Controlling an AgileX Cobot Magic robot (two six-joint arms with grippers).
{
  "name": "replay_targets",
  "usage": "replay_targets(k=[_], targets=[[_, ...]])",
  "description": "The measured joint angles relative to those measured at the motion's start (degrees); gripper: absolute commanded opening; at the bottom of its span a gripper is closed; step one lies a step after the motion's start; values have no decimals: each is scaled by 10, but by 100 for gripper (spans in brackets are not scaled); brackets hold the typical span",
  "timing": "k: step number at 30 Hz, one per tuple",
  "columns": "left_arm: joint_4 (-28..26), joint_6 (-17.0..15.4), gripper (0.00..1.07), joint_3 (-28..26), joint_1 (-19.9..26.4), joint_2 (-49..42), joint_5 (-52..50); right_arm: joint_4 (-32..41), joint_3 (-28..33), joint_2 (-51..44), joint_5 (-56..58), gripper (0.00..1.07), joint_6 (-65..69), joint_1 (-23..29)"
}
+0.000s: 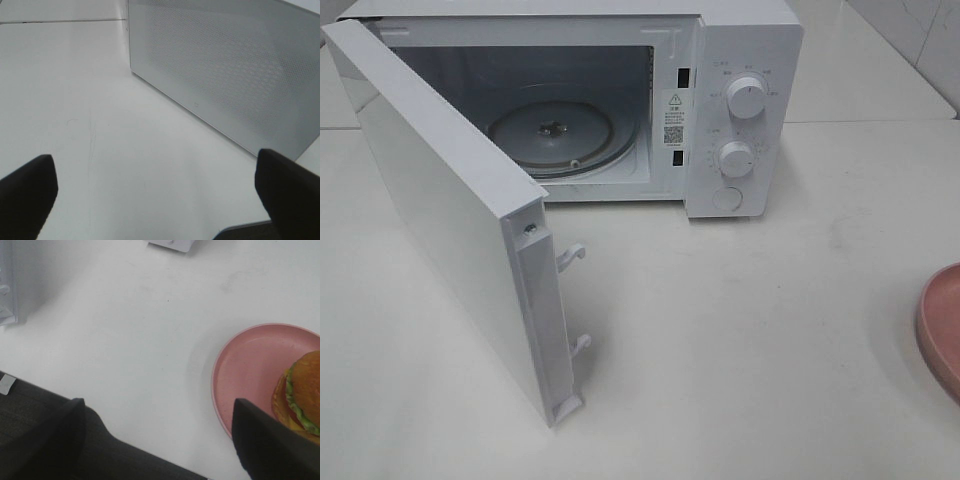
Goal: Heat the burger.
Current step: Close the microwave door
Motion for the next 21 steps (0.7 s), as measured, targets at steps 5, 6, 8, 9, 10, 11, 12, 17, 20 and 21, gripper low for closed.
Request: replay_targets(k=[5, 6, 8, 9, 10, 11, 12, 17, 20, 21], targets=[[0, 0, 100, 0, 0, 0, 0, 12, 25, -56, 3, 76, -11, -53], [0, 0, 100, 0, 0, 0, 0, 12, 25, -56, 3, 76, -11, -53], [0, -1, 100, 0, 0, 0, 0, 16, 34, -88, 3, 76, -15, -81], [0, -1, 100, 0, 0, 0, 0, 16, 34, -88, 3, 76, -15, -81], [0, -1, 100, 0, 0, 0, 0, 17, 41, -105, 2, 76, -15, -96], [0, -1, 100, 0, 0, 0, 0, 18, 44, -115, 1, 76, -15, -104], [0, -1, 100, 0, 0, 0, 0, 18, 44, -115, 1, 76, -15, -104], [0, -1, 100, 0, 0, 0, 0, 20, 65, -171, -15, 76, -15, -141], [0, -1, 100, 0, 0, 0, 0, 20, 66, -187, -17, 76, -15, -157], [0, -1, 100, 0, 0, 0, 0, 20, 66, -187, -17, 76, -15, -157]])
